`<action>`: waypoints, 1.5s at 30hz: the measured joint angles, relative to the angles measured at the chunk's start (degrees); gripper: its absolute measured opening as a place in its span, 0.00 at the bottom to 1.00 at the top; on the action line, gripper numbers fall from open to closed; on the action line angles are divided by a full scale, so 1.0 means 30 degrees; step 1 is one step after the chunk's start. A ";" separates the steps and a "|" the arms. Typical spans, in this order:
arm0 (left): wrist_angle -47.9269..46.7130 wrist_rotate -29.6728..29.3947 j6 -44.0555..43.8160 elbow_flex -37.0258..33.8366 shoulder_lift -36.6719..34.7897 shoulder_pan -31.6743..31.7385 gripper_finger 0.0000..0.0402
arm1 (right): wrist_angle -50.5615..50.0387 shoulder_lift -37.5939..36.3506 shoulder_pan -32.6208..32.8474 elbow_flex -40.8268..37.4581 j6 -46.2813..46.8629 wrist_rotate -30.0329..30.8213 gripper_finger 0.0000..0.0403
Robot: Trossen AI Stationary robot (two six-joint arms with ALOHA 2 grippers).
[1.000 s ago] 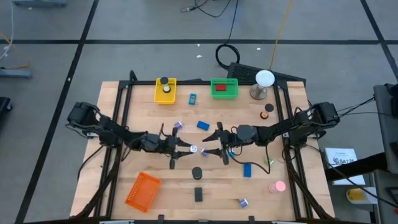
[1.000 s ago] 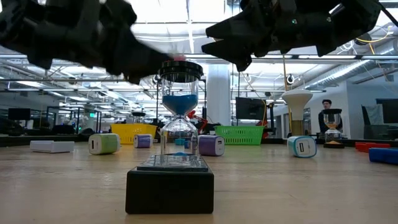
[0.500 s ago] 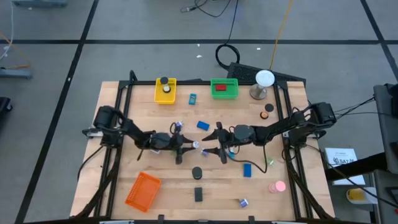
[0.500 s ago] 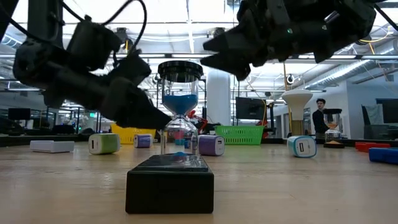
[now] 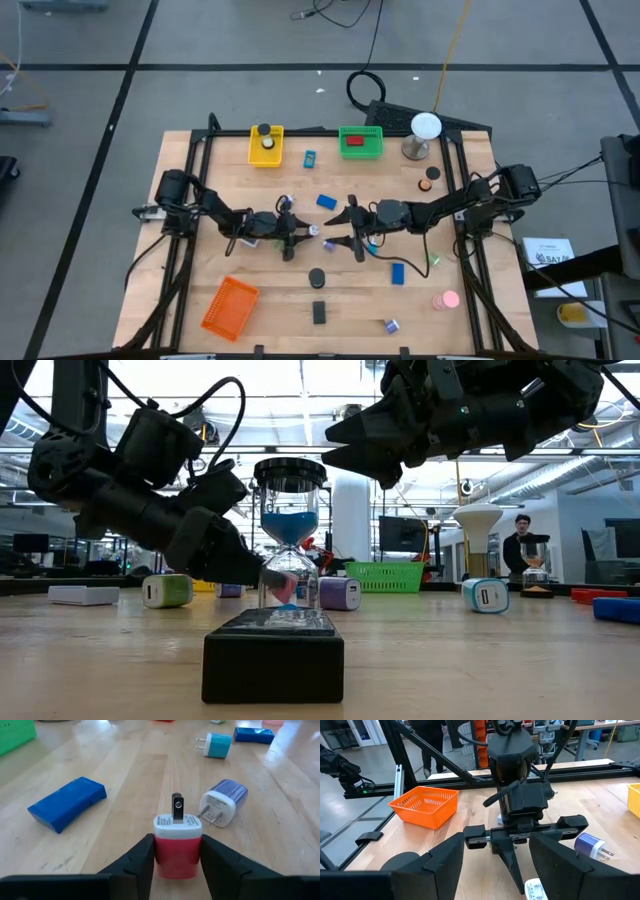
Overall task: Pick & Place Office items
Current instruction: Put the pink charger adapter into the orange bin
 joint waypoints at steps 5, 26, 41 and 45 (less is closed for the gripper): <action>-0.0654 -0.0007 -0.0043 -0.0029 0.0022 0.0003 0.45 | -0.0121 0.0000 0.0000 0.0000 0.0000 0.0009 0.54; -1.2276 0.1591 0.0887 0.2275 -0.6285 0.0115 0.58 | -0.0320 0.0000 0.0000 -0.0007 -0.0018 0.0008 0.54; -2.2869 0.2884 0.4716 0.9109 -0.3529 0.1449 0.61 | -0.0824 0.0000 0.0000 -0.0015 -0.0372 0.0007 0.53; -2.3112 0.3075 0.4734 0.9527 -0.3049 0.1461 0.54 | -0.0917 0.0000 0.0000 -0.0015 -0.0377 -0.0041 0.52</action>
